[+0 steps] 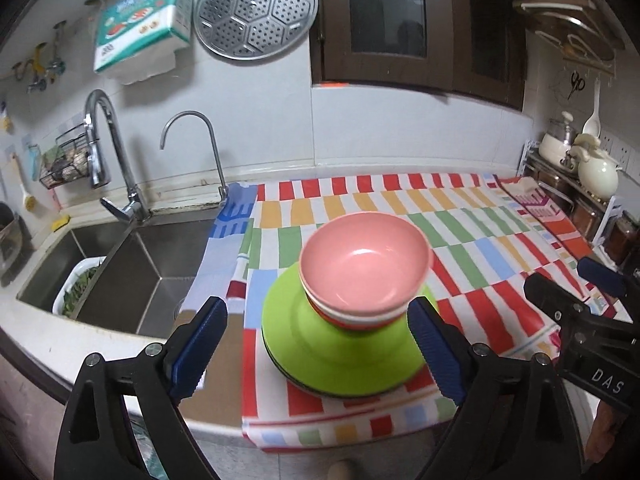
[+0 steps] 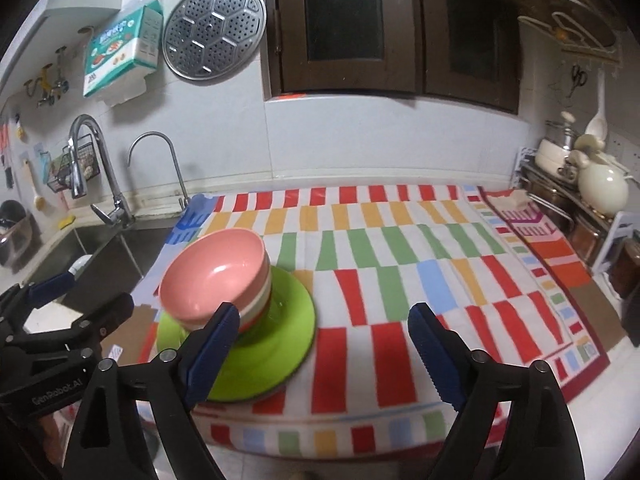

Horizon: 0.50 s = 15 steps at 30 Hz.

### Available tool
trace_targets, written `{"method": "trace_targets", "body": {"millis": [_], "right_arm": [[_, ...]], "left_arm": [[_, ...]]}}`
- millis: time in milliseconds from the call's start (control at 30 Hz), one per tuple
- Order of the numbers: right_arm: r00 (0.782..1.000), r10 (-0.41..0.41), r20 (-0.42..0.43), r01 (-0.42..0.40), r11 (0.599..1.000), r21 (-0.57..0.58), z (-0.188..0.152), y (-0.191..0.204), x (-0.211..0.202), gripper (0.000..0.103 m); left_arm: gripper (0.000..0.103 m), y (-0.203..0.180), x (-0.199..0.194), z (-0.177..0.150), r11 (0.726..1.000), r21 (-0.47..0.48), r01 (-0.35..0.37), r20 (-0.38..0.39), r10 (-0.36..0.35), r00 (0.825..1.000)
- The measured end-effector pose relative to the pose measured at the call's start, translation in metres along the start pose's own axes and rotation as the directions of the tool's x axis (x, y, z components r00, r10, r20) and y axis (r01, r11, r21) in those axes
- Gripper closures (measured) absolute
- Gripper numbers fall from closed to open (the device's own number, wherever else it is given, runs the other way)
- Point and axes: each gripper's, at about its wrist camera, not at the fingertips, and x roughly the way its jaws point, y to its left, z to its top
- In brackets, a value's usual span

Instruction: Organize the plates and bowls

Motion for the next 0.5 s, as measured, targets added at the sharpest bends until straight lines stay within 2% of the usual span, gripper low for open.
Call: {"method": "trace_targets", "body": {"millis": [267, 500], "right_arm": [[0.999, -0.003, 0.039, 0.004, 1.0, -0.008, -0.035, -0.011, -0.058, 0.013], [0.998, 0.01, 0.063, -0.01, 1.0, -0.009, -0.055, -0.019, -0.102, 0.013]], "left_arm": [[0.004, -0.016, -0.06, -0.034, 0.999, -0.004, -0.038, 0.055, 0.039, 0.998], [0.001, -0.025, -0.1, -0.056, 0.999, -0.019, -0.043, 0.069, 0.045, 0.997]]}}
